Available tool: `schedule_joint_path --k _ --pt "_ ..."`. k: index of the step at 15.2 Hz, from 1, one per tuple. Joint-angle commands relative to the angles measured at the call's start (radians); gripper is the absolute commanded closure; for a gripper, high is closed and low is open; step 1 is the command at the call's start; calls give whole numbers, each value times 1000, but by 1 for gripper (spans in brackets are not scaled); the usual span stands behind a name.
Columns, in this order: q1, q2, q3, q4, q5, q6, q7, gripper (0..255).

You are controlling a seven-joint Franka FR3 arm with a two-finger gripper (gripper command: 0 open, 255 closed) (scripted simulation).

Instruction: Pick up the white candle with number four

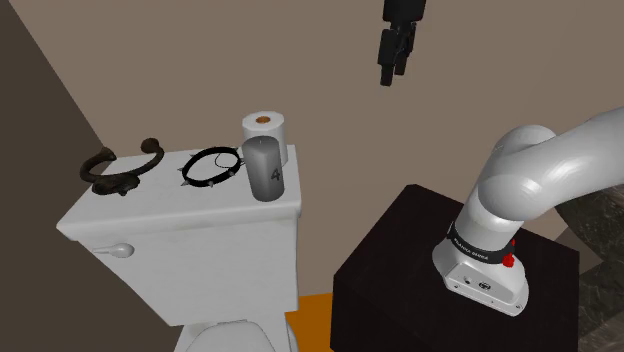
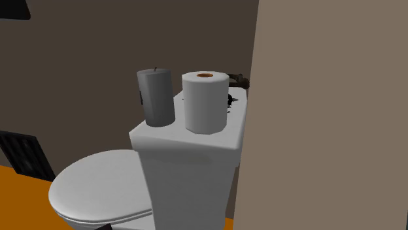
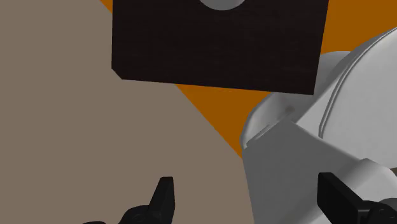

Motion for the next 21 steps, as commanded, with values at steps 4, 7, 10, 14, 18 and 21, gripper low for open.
schedule_joint_path --k 4,7,10,14,18,21 --pt "18 13 74 -17 39 58 76 0" --pt "34 40 148 -23 73 118 151 0" --pt "47 80 223 -16 99 179 227 0" --pt "56 153 324 11 117 260 330 0" --pt "53 246 429 60 111 337 438 0" --pt "42 329 509 111 85 388 525 0"
